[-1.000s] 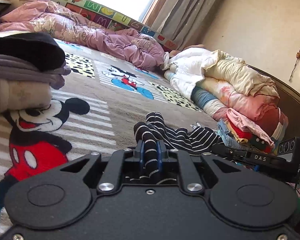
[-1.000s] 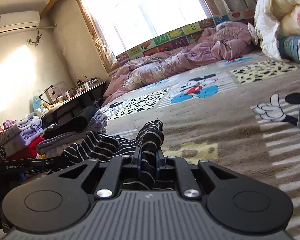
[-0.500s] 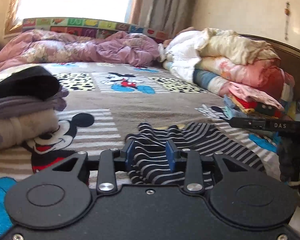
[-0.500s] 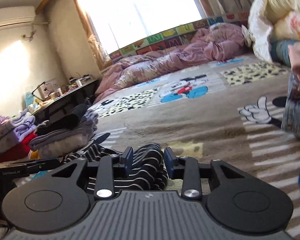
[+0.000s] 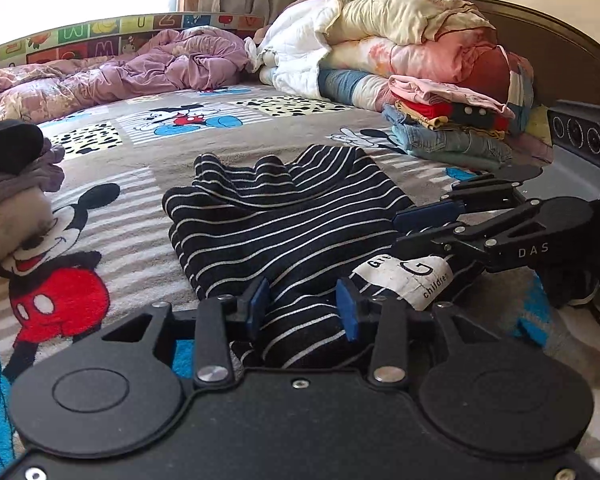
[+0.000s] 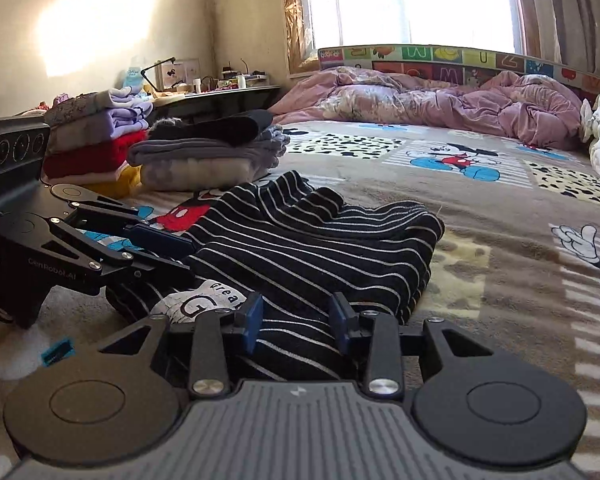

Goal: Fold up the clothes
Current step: 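Release the striped bundle with both grippers and regrip its folded edge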

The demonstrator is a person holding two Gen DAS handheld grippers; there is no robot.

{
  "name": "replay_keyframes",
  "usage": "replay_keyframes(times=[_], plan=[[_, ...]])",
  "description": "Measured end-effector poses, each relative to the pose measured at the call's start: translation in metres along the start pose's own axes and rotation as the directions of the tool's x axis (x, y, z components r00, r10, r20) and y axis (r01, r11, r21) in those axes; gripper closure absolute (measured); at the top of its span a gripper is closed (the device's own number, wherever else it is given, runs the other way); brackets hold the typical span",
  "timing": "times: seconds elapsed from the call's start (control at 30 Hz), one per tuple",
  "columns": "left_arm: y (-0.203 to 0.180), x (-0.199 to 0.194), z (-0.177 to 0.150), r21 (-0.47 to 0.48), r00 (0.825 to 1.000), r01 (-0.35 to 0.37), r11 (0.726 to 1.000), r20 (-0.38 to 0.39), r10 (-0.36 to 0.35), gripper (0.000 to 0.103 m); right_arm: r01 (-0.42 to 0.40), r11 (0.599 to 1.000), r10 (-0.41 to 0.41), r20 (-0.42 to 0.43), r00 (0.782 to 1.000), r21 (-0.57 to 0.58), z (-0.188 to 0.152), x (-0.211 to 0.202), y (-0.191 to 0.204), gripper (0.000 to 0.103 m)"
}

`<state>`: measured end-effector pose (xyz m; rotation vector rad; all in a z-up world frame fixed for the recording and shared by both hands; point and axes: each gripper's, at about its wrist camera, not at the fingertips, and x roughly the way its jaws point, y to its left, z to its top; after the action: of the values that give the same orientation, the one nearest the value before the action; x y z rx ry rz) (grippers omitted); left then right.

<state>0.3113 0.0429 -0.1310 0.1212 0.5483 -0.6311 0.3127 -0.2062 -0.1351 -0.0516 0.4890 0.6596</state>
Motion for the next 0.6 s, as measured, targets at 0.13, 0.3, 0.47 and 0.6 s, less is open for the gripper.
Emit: replay_keyframes(times=[0.13, 0.3, 0.47, 0.6], plan=[[0.000, 0.004, -0.002, -0.001, 1.000, -0.010, 1.000, -0.003, 0.010, 0.064, 0.001, 1.000, -0.001, -0.027, 1.000, -0.023, 0.000, 0.008, 0.004, 0.065], [-0.002, -0.002, -0.001, -0.007, 1.000, -0.001, 1.000, 0.009, 0.001, 0.063, -0.025, 0.999, 0.025, -0.019, 0.999, 0.027, 0.000, 0.001, -0.002, 0.065], [0.005, -0.025, 0.009, -0.119, 0.989, -0.011, 0.993, 0.148, 0.028, 0.063, 0.000, 0.988, -0.014, 0.086, 0.996, 0.152, 0.008, -0.022, -0.014, 0.054], [0.009, -0.015, 0.023, -0.157, 0.978, -0.055, 0.986, 0.192, 0.085, 0.063, 0.070, 0.993, -0.081, 0.122, 0.989, 0.090, 0.026, -0.013, -0.021, 0.047]])
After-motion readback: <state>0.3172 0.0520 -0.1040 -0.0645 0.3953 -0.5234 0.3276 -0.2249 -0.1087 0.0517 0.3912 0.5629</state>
